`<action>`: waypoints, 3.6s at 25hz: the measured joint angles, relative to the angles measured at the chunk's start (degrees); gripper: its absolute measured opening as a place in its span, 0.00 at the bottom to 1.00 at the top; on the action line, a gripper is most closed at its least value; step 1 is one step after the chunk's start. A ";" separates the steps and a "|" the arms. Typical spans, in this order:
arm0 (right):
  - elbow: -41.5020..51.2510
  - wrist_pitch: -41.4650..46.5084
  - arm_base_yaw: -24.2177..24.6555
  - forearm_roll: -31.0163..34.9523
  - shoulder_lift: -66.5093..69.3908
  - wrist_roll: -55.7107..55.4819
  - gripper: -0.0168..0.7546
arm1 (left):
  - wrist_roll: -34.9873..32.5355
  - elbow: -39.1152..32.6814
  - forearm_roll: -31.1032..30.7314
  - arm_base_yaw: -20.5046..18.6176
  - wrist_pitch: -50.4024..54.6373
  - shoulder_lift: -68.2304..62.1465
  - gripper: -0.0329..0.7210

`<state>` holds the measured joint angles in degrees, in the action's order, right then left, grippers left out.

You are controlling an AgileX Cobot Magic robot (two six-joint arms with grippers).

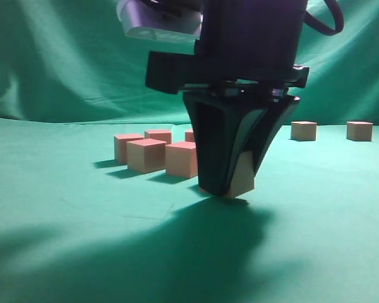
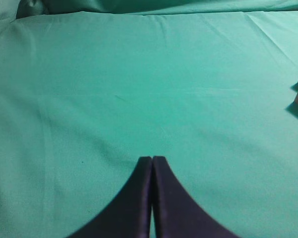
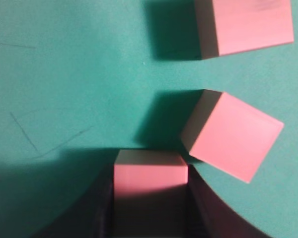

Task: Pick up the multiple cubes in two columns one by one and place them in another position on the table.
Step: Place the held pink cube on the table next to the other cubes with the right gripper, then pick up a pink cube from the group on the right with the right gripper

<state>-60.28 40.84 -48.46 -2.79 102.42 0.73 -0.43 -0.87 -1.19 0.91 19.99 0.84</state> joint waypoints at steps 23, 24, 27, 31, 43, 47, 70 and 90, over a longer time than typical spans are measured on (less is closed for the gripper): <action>0.00 3.07 0.00 2.89 0.00 0.00 0.80 | 0.00 0.00 0.00 0.00 0.00 0.00 0.04; 0.00 3.38 0.00 2.92 0.00 0.00 0.85 | 0.00 0.00 0.00 0.00 0.00 0.00 0.04; 0.00 4.36 0.00 3.29 0.00 0.00 0.86 | 0.00 0.00 0.00 0.00 0.00 0.00 0.04; 0.00 6.26 0.00 3.56 -2.29 0.00 0.89 | 0.00 0.00 0.00 0.00 0.00 0.00 0.04; -6.83 19.98 0.00 0.02 -14.49 -4.34 0.82 | 0.00 0.00 0.00 0.00 0.00 0.00 0.04; -11.59 21.04 0.00 -11.15 -21.00 -11.49 0.82 | 0.00 0.00 0.00 0.00 0.00 0.00 0.04; -28.88 22.03 35.59 -1.85 -2.51 -5.08 0.76 | 0.00 0.00 0.00 0.00 0.00 0.00 0.04; -60.21 19.78 35.59 0.47 33.16 4.63 0.76 | 0.00 0.00 0.00 0.00 0.00 0.00 0.04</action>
<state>-120.49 60.62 -12.87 -2.32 135.58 5.36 -0.43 -0.87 -1.19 0.91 19.99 0.84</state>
